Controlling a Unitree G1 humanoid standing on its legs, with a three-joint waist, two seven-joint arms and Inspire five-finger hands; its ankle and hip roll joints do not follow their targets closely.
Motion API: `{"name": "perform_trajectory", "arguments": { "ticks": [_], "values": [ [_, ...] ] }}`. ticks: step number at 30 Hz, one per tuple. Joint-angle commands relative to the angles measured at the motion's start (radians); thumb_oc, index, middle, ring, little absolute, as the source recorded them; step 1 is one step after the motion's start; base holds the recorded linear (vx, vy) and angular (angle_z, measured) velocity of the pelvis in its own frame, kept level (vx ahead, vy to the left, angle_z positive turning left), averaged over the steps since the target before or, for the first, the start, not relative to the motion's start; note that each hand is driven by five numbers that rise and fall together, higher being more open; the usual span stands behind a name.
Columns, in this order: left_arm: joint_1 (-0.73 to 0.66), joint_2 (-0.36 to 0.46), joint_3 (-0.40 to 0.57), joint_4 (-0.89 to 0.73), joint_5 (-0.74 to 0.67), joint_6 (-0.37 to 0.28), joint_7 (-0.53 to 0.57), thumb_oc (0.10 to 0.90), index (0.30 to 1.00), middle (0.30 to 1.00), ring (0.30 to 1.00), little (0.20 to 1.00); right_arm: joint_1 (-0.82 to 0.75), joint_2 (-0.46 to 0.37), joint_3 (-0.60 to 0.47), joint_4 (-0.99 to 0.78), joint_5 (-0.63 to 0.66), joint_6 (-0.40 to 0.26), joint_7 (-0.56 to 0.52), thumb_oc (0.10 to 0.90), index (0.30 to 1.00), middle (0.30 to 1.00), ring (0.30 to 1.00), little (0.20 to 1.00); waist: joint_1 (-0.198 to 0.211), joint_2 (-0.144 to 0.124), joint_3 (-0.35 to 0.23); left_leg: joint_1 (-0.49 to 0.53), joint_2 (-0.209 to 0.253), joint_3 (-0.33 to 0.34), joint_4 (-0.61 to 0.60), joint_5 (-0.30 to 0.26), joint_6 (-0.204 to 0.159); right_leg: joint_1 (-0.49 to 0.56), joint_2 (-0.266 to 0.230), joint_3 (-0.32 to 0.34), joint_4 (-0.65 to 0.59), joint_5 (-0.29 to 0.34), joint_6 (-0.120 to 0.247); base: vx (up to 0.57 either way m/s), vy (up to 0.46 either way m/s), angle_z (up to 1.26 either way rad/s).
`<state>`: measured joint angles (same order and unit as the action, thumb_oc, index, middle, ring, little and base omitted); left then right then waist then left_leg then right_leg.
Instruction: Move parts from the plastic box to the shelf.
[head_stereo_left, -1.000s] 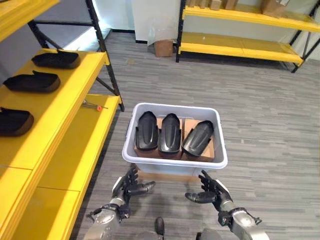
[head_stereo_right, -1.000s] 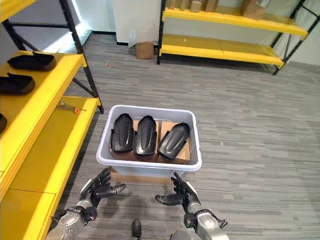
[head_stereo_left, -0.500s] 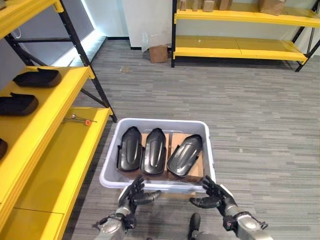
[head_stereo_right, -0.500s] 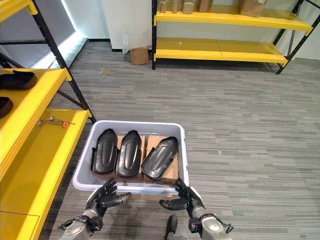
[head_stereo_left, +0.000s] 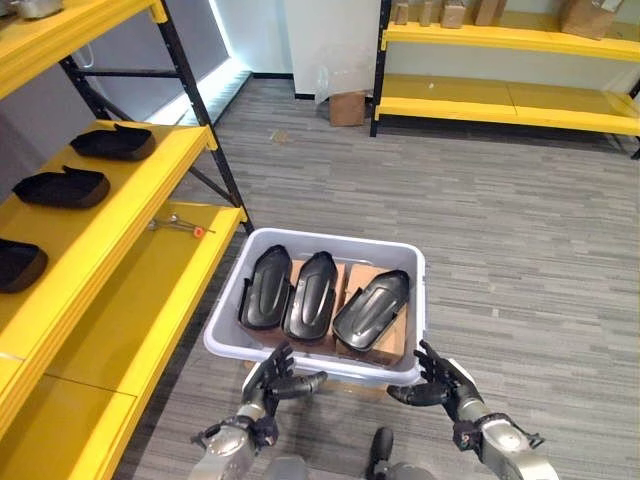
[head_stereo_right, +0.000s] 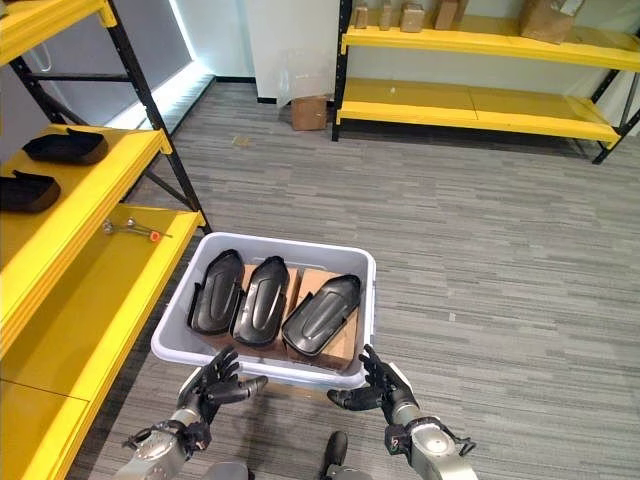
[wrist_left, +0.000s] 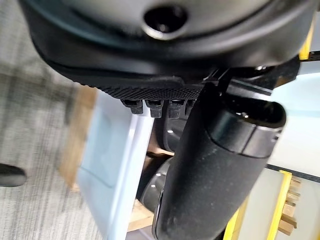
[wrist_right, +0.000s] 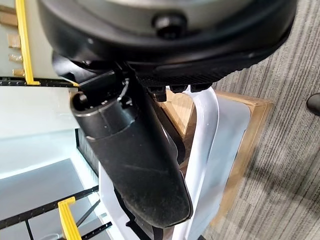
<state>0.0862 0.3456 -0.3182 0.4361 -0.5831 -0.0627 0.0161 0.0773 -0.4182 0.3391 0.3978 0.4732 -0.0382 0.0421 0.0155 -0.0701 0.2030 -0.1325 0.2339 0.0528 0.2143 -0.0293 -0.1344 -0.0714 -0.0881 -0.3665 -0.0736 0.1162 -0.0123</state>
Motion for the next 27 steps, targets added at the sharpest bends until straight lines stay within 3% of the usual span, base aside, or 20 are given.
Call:
{"name": "perform_trajectory", "arguments": {
  "ticks": [1,3,5,6,8,15,27],
  "values": [
    [-0.031,0.03,0.01,-0.096,0.005,-0.067,-0.009,0.9,1.0,1.0,1.0,1.0,-0.023,-0.033,-0.03,-0.095,0.021,-0.101,-0.017,0.9,1.0,1.0,1.0,1.0,0.016,0.02,-0.031,0.066,0.041,-0.012,-0.253,0.212,0.005,0.07,-0.056,0.079,0.036,-0.053,0.125,0.13,0.233,-0.03],
    [-0.024,0.028,0.012,-0.096,0.011,-0.066,-0.022,0.9,1.0,1.0,1.0,1.0,-0.014,-0.033,-0.05,-0.106,0.021,-0.099,-0.009,0.9,1.0,1.0,1.0,1.0,0.006,0.044,-0.055,0.101,0.035,0.008,-0.296,0.199,-0.006,0.081,-0.074,0.091,0.025,-0.041,0.143,0.14,0.258,-0.19],
    [-0.024,0.028,0.011,-0.096,0.011,-0.066,-0.023,0.9,1.0,1.0,1.0,1.0,-0.013,-0.033,-0.05,-0.107,0.021,-0.099,-0.009,0.9,1.0,1.0,1.0,1.0,0.007,0.044,-0.056,0.101,0.035,0.009,-0.296,0.199,-0.006,0.081,-0.074,0.092,0.024,-0.041,0.144,0.07,0.14,-0.49],
    [-0.023,0.03,0.011,-0.102,0.011,-0.065,-0.03,0.9,1.0,1.0,1.0,1.0,-0.003,-0.026,-0.066,-0.13,0.026,-0.098,-0.008,0.9,1.0,1.0,1.0,1.0,-0.001,0.047,-0.066,0.113,0.014,0.042,-0.3,0.184,-0.003,0.085,-0.104,0.098,0.03,-0.029,0.156,0.16,0.36,-0.53],
    [-0.021,0.045,0.016,-0.108,0.023,-0.067,-0.034,0.9,1.0,1.0,1.0,1.0,0.008,-0.02,-0.085,-0.176,0.015,-0.097,-0.005,0.9,1.0,1.0,1.0,1.0,-0.003,0.036,-0.059,0.14,-0.029,0.074,-0.301,0.152,0.022,0.083,-0.147,0.124,0.052,-0.014,0.177,0.13,0.352,-0.31],
    [-0.014,0.071,0.039,-0.136,0.032,-0.071,-0.032,0.9,1.0,1.0,1.0,1.0,0.011,-0.033,-0.127,-0.336,0.005,-0.119,-0.001,0.9,1.0,1.0,1.0,1.0,-0.001,0.004,-0.041,0.167,-0.082,0.14,-0.302,0.102,0.064,0.05,-0.215,0.148,0.085,0.038,0.223,0.05,0.164,-0.19],
    [0.016,0.084,0.081,-0.181,0.041,-0.072,-0.047,0.9,1.0,1.0,1.0,1.0,0.075,-0.089,-0.254,-0.584,0.015,-0.166,0.021,0.9,1.0,1.0,1.0,1.0,-0.019,-0.026,-0.051,0.191,-0.095,0.17,-0.302,0.077,0.071,0.056,-0.234,0.136,0.069,0.072,0.245,0.05,0.039,-0.05]
  ]
}}
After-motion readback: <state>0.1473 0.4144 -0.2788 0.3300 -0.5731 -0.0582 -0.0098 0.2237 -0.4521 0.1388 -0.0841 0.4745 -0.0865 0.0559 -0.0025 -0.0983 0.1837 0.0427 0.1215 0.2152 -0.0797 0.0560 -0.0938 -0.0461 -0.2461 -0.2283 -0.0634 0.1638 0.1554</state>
